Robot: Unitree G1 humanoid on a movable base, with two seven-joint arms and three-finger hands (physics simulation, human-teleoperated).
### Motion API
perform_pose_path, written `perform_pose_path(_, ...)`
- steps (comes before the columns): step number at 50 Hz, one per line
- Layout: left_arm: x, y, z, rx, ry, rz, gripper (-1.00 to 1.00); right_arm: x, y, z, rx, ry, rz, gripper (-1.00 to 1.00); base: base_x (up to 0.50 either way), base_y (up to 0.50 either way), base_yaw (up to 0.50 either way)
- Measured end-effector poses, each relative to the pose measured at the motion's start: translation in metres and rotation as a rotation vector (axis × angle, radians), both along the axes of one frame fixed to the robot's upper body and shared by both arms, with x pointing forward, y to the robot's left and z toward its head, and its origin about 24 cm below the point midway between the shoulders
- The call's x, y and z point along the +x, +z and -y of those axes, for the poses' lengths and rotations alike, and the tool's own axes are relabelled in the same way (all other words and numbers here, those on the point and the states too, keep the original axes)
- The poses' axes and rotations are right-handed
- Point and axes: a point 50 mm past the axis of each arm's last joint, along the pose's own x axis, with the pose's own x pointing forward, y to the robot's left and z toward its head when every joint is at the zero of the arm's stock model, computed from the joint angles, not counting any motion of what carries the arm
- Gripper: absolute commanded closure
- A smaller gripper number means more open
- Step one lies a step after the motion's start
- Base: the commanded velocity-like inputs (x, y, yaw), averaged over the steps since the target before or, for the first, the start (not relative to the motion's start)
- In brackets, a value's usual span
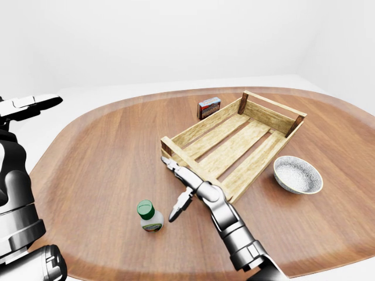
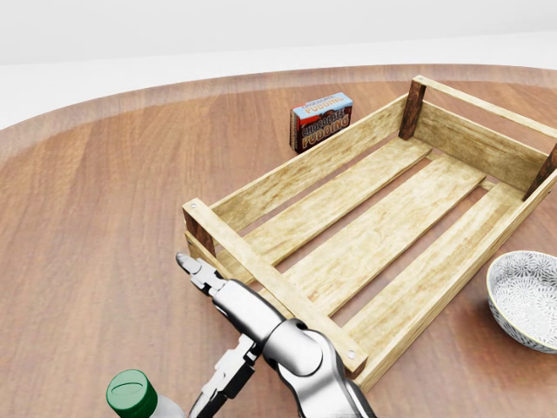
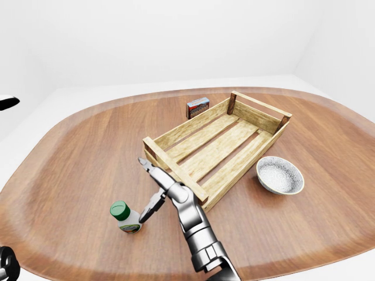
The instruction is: Pick up the salad dressing and put it in the tray.
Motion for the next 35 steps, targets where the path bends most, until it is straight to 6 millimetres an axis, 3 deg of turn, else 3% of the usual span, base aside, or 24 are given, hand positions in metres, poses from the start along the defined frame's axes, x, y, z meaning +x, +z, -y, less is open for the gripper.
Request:
perform_pose_path(20, 0.001, -0.003, 0.000, 0.000, 0.000, -0.011, -1.00, 0.009, -0.019, -0.012, -0.039, 0.087, -0.135, -1.00, 0.00, 0.00, 0.00)
perform_pose_path(35, 0.002, -0.005, -0.001, -0.001, -0.002, -0.024, -1.00, 0.025, -0.009, -0.037, -0.018, 0.298, -0.225, -1.00, 0.00, 0.00, 0.00)
